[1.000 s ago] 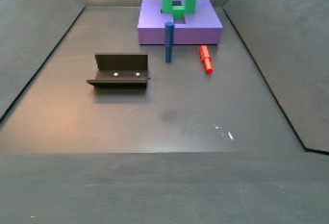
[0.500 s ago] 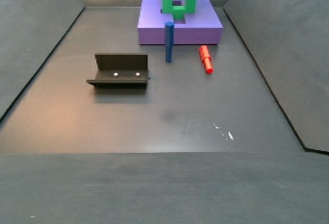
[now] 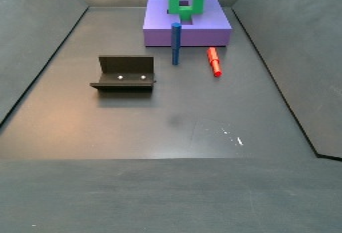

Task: Pick up the brown object. Move up. Place the brown object on the fixture. Regrasp the brown object. Move to above the board. Insert the brown object.
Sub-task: Insert the brown object.

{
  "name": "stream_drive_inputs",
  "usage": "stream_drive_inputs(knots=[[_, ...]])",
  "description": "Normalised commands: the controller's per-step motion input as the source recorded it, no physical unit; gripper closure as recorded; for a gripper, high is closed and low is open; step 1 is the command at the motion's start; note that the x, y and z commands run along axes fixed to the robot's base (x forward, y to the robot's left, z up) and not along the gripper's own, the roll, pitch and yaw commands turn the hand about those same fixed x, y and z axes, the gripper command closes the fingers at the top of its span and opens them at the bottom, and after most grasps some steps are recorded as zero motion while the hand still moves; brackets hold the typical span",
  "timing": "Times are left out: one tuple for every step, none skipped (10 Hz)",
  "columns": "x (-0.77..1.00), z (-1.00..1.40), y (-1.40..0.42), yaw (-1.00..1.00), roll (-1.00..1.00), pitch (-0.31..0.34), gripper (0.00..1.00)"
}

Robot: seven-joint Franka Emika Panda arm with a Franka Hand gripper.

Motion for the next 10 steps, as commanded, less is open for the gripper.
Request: stream_drive_inputs(knots=[[0.07, -0.14, -0.09, -0.77, 0.04, 0.0, 1.0], [0.0, -0.14, -0.09, -0.83, 0.06, 0.0, 1.0], [0.0, -0.12, -0.11, -0.82, 0.07, 0.0, 1.0], [0.05, -0.11, -0.11, -0.78, 0.09, 0.0, 1.0], [0.02, -0.13, -0.1, -0.75, 0.1, 0.0, 1.0], [0.03, -0.09, -0.09, -0.64, 0.1, 0.0, 1.0], [0.1, -0.11, -0.07, -0.56, 0.15, 0.0, 1.0], [0.03, -0.16, -0.04, -0.51, 0.23, 0.0, 1.0], [0.0, -0.2, 0.0, -0.47, 0.26, 0.0, 1.0], [0.01, -0.22, 0.0, -0.38, 0.25, 0.0, 1.0]])
